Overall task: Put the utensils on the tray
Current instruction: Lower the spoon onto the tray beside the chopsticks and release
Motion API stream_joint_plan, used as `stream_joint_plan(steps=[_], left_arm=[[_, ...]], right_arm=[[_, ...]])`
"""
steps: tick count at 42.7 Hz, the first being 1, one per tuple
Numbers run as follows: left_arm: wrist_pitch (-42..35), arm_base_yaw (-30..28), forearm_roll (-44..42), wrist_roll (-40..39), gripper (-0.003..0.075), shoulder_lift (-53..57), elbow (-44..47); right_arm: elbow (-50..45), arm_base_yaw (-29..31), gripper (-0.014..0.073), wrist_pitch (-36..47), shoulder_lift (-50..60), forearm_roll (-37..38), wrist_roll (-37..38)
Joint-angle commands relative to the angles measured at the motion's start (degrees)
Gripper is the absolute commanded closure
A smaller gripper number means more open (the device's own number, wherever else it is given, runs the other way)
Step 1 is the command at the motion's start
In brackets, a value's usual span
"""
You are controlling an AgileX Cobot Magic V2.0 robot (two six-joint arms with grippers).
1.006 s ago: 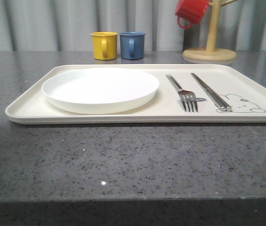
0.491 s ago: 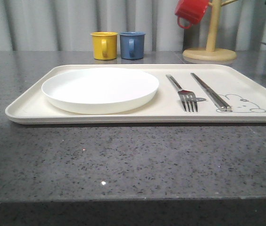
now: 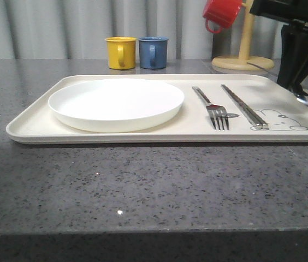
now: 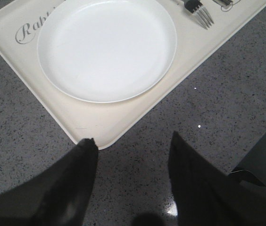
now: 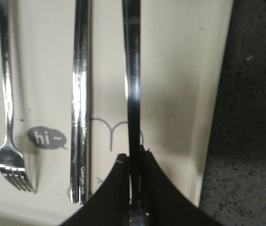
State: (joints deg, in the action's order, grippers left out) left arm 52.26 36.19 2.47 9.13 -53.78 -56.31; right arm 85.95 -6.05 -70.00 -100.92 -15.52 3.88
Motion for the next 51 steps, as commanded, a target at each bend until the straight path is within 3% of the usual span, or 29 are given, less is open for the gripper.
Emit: stream_joint_plan(steps=[1,8,16,19,34,43,51], left_arm=[[-3.38,0.47,0.2,-0.66,0.0373,0.7,-1.41],[-3.38,0.47,0.2,-0.66,0.0373,0.7,-1.41],[-3.38,0.47,0.2,-0.66,0.0373,0.7,-1.41],[-3.38,0.47,0.2,-0.66,0.0373,0.7,-1.41],[-3.38,0.47,0.2,-0.66,0.0373,0.7,-1.41],[-3.38,0.47,0.2,-0.66,0.0373,0.7,-1.41],[-3.38,0.47,0.2,-0.66,0.0373,0.7,-1.41]], right_arm=[[1.81,0.06,0.0617,1.9,0.82,-0.76,1.81],[1.81,0.06,0.0555,3.06,-0.48,-0.47,3.92],[1.81,0.06,0.0342,2.98,-0.83,-0.47,3.99],[1.81,0.06,0.0312,3.03,-0.83,-0.22,3.94],[0.76,-3.15,0.0316,3.83,6.22,5.68,-2.22],[-7.07,-10.9,0.0316,7.29,18.6,11.35,-4.71],[-14.02,-12.85,0.0316,7.48,30.15,11.76,-4.93]])
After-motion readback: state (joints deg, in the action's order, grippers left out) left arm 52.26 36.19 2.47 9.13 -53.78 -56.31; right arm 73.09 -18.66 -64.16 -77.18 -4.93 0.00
